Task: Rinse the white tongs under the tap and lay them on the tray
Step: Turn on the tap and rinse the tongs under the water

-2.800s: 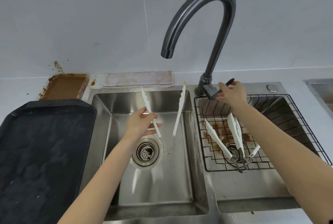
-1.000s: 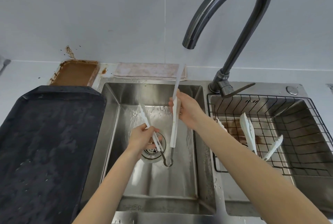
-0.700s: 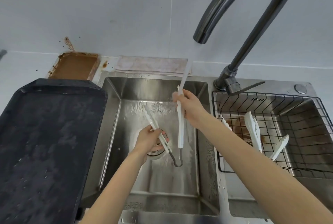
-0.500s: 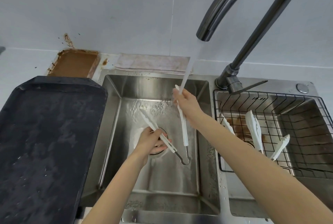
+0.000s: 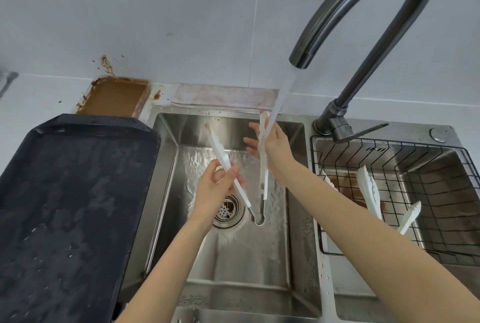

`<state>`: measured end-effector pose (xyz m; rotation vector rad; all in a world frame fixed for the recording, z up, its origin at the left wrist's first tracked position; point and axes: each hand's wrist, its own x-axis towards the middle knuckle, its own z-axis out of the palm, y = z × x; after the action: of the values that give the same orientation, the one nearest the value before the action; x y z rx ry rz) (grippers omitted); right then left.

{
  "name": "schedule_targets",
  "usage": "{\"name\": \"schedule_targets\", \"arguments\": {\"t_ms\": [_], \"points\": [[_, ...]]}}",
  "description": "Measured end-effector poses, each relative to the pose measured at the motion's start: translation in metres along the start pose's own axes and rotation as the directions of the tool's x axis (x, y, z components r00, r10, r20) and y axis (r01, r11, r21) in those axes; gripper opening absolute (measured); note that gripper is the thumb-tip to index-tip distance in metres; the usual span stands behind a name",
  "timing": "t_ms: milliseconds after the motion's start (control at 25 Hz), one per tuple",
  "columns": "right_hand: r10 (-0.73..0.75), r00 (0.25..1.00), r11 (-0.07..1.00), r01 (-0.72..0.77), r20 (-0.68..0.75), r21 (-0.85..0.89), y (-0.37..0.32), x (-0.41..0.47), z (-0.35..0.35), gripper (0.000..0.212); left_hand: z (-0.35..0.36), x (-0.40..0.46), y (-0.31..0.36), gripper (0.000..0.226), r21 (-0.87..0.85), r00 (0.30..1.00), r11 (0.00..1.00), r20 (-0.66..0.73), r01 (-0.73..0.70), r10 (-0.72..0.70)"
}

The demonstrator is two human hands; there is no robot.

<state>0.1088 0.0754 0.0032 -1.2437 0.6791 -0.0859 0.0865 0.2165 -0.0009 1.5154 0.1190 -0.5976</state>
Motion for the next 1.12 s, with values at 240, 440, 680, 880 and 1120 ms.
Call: {"name": "schedule_targets", "arguments": {"t_ms": [240,440,680,880,1120], "points": [[0.046,0.993,0.928,-0.084,0.111,0.364,-0.006,0.003,-0.003,0.03,-0.005,0.01,0.011,0.006,-0.004,0.996,0.996,-0.001,-0.093,0.093],[-0.186,0.982,0.982,0.186,-0.009,-0.043,-0.004,0.006,0.0,0.041,-0.002,0.007,0.01,0.009,0.026,0.993,0.993,0.009,-0.115,0.114],[-0.207,0.938,0.95,0.124,-0.28,-0.285,-0.003,0.018,0.001,0.017,0.005,0.003,0.003,0.014,0.136,0.985,0.975,0.039,-0.174,0.17],[-0.154,0.982,0.97,0.128,-0.113,-0.208,-0.002,0.004,-0.003,0.032,0.008,0.006,-0.005,0.014,0.248,0.984,0.952,0.024,-0.179,0.179],[-0.257,0.959,0.891,0.282,0.117,-0.355,0.002,-0.022,-0.013,0.021,0.009,0.008,-0.018,0.028,0.404,0.979,0.891,0.089,-0.206,0.186]]}}
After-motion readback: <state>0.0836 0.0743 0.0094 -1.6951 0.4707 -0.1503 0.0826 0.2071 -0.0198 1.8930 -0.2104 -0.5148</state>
